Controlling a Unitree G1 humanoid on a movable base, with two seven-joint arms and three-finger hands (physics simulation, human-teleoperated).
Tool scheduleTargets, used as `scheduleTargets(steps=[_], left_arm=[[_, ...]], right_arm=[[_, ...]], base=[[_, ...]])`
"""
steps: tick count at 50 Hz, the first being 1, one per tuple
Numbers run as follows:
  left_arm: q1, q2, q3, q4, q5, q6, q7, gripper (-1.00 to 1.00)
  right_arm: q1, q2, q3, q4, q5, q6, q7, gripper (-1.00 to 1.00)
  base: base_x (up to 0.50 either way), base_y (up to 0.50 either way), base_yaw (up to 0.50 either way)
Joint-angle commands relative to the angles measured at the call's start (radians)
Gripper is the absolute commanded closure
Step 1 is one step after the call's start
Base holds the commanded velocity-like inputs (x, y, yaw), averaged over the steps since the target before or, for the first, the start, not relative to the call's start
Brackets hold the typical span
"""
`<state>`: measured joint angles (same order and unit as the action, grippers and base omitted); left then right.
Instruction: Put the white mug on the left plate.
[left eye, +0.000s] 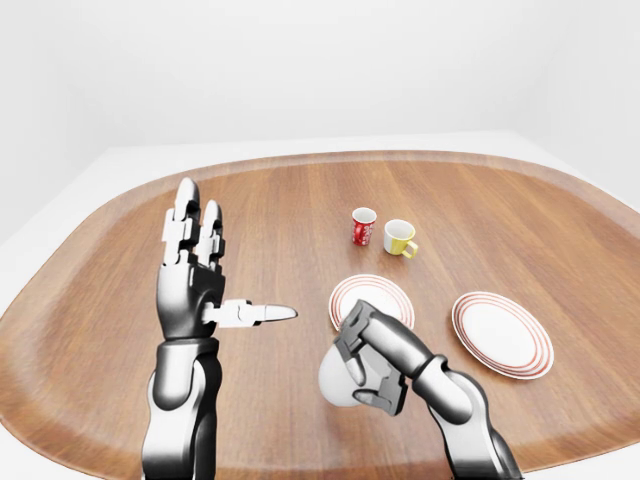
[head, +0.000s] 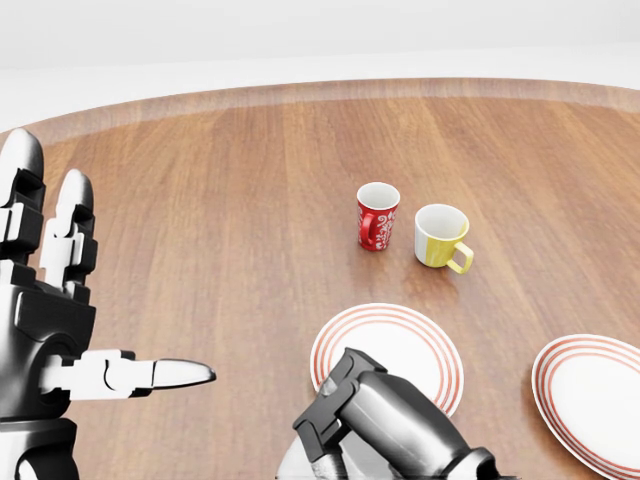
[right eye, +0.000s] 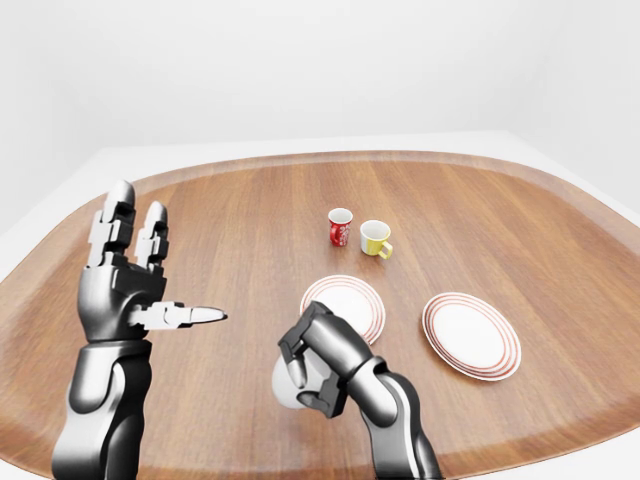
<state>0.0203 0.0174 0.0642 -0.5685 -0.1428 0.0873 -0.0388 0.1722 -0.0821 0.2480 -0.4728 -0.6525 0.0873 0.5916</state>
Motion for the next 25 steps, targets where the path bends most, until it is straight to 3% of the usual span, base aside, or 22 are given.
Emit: scheduleTargets(steps=[1,11,25], left_arm=[[-0.008,0.003,0.009,0.001,-0.006,0.000,0.000,-1.00],[-0.015,0.006,0.017,0.000,-0.014,0.000,0.001,-1.00],[-0.017,0.007,0.021,0.006,-0.014,0.000,0.003,-1.00]], right_arm=[[-0.127,0.035,-0.042,-0.036,0.000,0.000,0.079,1.00],[-0.203,0.043,-0.073,0.006,-0.004,0.000,0.107,1.00],[-0.470,-0.016,-0.210,0.285,-0.018,0.000,0.103,1.00]], base=[[0.00,0.00,0.00],[0.00,0.00,0.00],[0.00,0.00,0.00]])
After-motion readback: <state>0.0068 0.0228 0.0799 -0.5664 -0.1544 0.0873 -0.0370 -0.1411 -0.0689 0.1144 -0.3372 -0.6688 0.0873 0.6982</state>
